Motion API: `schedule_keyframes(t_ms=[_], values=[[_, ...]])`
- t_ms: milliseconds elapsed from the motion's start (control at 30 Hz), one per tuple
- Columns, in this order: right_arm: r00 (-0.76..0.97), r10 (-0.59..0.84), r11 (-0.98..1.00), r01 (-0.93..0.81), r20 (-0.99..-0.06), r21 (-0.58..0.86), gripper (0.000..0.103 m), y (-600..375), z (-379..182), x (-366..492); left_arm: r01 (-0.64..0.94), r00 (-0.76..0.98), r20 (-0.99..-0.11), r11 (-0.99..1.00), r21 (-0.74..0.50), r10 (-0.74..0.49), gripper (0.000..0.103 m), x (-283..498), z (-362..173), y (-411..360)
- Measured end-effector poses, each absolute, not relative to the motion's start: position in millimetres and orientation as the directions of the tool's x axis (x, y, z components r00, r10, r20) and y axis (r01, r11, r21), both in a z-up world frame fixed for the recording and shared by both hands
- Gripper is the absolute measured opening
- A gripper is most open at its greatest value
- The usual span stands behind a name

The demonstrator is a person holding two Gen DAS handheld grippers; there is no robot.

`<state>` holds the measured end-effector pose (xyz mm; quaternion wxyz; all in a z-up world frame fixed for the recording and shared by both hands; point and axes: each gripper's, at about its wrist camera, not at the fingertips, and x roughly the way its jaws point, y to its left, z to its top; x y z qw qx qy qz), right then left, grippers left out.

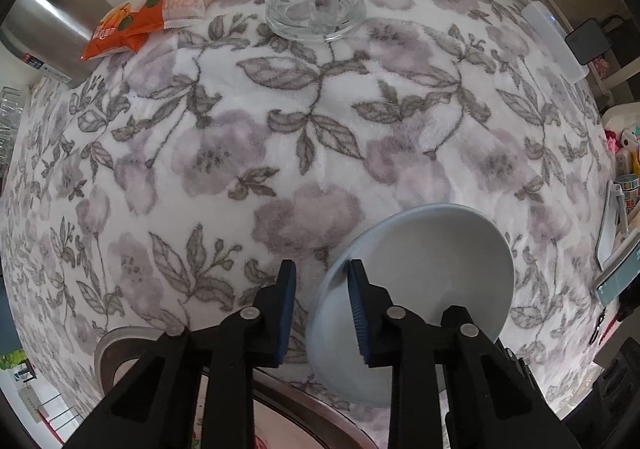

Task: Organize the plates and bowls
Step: 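Close both tools on the pale round bowl's rim, then lift the pale round bowl and carry it over the basin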

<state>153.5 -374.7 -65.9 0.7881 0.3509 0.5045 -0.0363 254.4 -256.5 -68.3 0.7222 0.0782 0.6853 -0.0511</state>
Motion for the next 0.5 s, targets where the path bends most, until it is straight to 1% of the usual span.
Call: schedule_keyframes(t_ms=[33,67,233,500], values=[[0.489,0.297,0.752,0.41,-0.82,0.516,0.02,-374.2,-65.8,153.7,0.184,0.057,-0.998,0.982,0.039,0.029,0.022,253.2,-68.4,-258.7],[0.489,0.3,0.75,0.409,-0.819,0.519,0.018,-373.8,-66.3,153.9,0.191,0.058,-0.998,0.981,0.034,0.024,0.021,252.4,-68.9,-260.8],[0.485,0.335,0.73,0.408,-0.808,0.548,0.013,-372.6,-71.7,155.2,0.211,0.079,-0.997,0.977,0.039,0.022,0.02,249.9,-69.1,-270.3],[0.481,0.327,0.737,0.409,-0.813,0.538,0.012,-371.7,-69.4,154.7,0.197,0.08,-0.997,0.98,0.026,0.011,0.02,247.5,-67.8,-270.9]])
